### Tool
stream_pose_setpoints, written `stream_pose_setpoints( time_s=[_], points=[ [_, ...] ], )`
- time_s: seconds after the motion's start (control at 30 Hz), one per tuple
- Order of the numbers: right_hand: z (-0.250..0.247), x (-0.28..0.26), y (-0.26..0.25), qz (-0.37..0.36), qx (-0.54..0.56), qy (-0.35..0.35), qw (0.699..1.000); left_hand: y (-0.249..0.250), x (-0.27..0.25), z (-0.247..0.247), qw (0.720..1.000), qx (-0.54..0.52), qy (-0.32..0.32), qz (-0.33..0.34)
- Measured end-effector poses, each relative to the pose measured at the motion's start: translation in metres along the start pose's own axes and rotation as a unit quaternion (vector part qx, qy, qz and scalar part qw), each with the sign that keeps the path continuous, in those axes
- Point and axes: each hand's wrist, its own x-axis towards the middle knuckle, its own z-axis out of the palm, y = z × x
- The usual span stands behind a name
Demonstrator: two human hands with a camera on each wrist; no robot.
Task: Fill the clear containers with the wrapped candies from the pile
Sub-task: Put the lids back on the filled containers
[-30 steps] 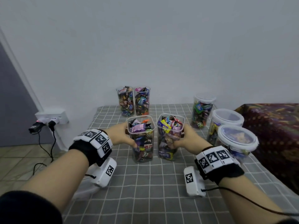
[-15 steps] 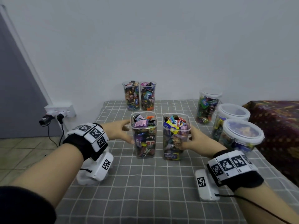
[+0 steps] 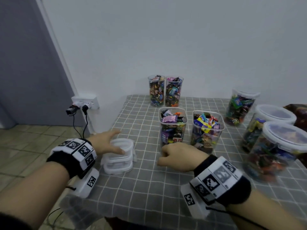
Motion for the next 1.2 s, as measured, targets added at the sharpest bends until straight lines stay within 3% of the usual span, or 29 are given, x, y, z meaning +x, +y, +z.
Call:
stream_pose_setpoints(
  time_s=[0.23, 0.43, 0.6, 0.8, 0.9, 1.2],
  points=[
    [0.012, 0.050, -0.032, -0.020, -0.005, -0.001, 1.000, -0.001, 0.020, 0.009, 0.997, -0.064, 0.025, -0.041],
    [0.017, 0.069, -0.047, -0.038, -0.001, 0.035, 0.999, -0.011, 0.037, 0.005, 0.989, -0.055, 0.117, -0.066],
    [0.020, 0.085, -0.061, -0.031, -0.002, 0.025, 0.999, -0.019, 0.048, 0.003, 0.986, -0.096, 0.105, -0.083],
    [0.020, 0.086, -0.058, -0.031, 0.039, 0.060, 0.997, -0.026, 0.061, 0.004, 0.947, -0.225, 0.215, -0.078],
    [0.021, 0.087, -0.059, -0.033, 0.059, 0.076, 0.995, -0.030, 0.066, 0.000, 0.935, -0.239, 0.247, -0.090],
    [0.024, 0.105, -0.060, -0.052, 0.067, -0.025, 0.996, -0.038, 0.084, 0.000, 0.909, -0.319, 0.249, -0.099]
  ],
)
